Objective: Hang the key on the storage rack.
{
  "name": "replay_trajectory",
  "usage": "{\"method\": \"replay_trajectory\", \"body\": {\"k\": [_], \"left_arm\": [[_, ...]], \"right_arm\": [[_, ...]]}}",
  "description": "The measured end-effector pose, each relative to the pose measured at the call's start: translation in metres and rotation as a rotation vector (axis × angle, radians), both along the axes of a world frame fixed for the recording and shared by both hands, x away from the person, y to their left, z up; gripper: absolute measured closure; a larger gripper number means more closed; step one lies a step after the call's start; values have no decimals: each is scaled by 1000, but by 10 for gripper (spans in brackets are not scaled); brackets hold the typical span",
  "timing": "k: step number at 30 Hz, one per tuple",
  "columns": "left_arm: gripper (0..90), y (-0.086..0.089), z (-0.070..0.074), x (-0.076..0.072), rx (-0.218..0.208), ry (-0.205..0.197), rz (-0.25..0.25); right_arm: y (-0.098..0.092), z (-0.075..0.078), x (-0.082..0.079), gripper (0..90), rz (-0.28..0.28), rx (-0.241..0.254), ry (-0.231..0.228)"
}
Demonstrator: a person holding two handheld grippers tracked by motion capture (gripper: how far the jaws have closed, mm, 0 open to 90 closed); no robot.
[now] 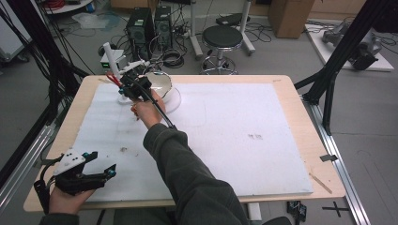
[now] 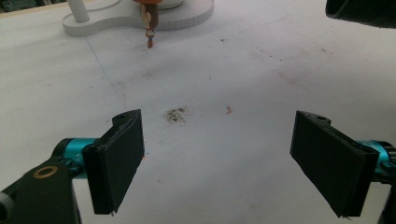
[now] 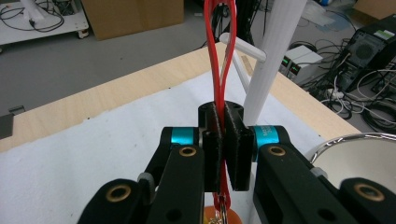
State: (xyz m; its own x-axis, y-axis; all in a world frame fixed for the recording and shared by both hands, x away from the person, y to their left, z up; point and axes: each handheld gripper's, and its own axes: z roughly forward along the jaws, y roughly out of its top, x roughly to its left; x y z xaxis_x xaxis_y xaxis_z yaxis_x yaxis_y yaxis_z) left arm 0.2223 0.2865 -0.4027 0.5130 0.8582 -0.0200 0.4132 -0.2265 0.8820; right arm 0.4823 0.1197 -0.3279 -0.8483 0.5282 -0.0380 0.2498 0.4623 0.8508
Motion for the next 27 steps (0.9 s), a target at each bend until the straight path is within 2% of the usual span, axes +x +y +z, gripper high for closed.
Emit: {"method": "replay_trajectory", "body": {"k": [11,22,27], "left_arm": [[180,-1,0,0,-1,1,-3],[180,-1,0,0,-4,1,-4],[180,-1,0,0,-1,1,-6]], "right_arm": [[5,-7,6,863,-32,-34,5],[11,-11,11,864,-42,-54,12],[14,-13,12,864,-49,-78,13]]}}
